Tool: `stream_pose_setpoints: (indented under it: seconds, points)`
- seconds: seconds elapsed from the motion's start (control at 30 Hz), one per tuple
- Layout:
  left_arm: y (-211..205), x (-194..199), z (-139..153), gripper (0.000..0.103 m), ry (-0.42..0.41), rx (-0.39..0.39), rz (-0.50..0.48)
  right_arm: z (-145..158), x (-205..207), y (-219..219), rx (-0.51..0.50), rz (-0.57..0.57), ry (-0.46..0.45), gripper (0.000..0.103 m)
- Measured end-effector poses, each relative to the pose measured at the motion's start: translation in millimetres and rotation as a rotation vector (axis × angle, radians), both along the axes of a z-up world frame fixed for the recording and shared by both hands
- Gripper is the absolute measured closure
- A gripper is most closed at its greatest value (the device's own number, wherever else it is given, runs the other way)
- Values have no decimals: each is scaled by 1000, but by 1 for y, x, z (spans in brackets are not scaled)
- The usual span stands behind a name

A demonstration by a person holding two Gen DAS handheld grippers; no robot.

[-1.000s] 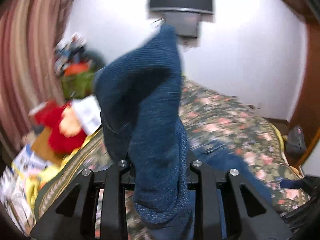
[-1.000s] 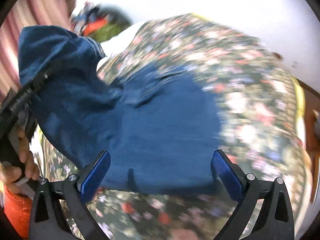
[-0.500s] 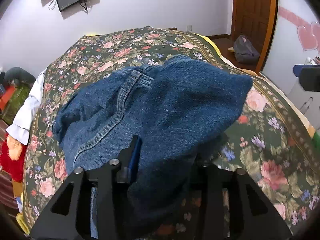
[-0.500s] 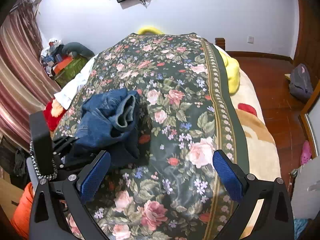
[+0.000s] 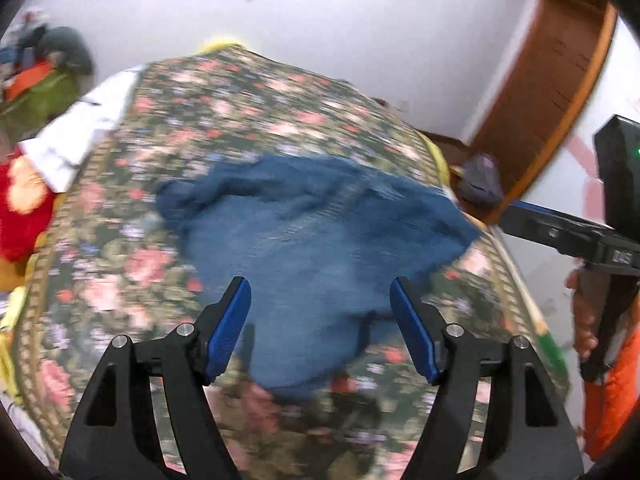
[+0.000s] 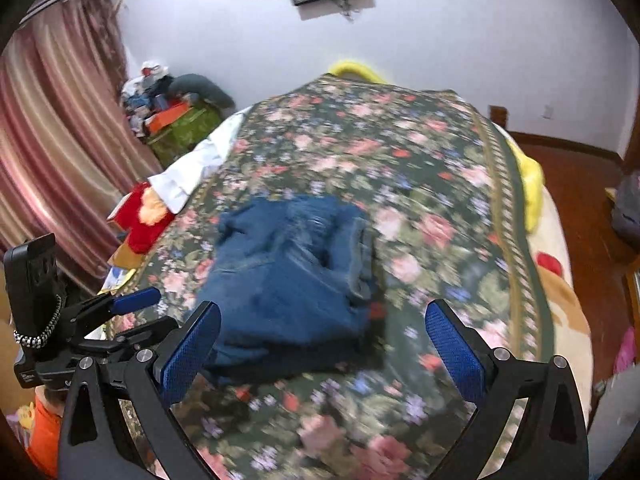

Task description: Fold large clothes

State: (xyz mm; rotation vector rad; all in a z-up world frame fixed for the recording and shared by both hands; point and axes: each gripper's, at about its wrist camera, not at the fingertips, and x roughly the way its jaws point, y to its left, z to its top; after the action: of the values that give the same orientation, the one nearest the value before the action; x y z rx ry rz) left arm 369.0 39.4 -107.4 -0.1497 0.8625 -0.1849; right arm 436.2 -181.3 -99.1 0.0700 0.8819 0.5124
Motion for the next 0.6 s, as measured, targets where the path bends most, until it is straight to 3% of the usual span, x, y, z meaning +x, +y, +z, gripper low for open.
stream_pose_setpoints:
  seconds: [0.07, 0.2, 0.27, 0.3, 0.43, 0.6]
  points:
    - [15, 1, -9, 32, 20, 23, 59, -8, 8, 16, -29, 7, 16, 1]
    - [26, 6, -40, 32, 113, -30, 68, -45, 23, 33, -127, 3, 80, 1]
    - [24, 4, -58, 27, 138, -47, 52, -71, 28, 32, -192, 2, 123, 0]
    - [25, 4, -64, 19, 137, -55, 55, -84, 29, 30, -216, 16, 139, 0]
    - [29, -3, -86, 7, 162, -128, 59, -111, 30, 7, -144, 15, 205, 0]
    - [25, -12, -89, 7, 160, -121, 78, -119, 29, -2, -89, -8, 255, 0]
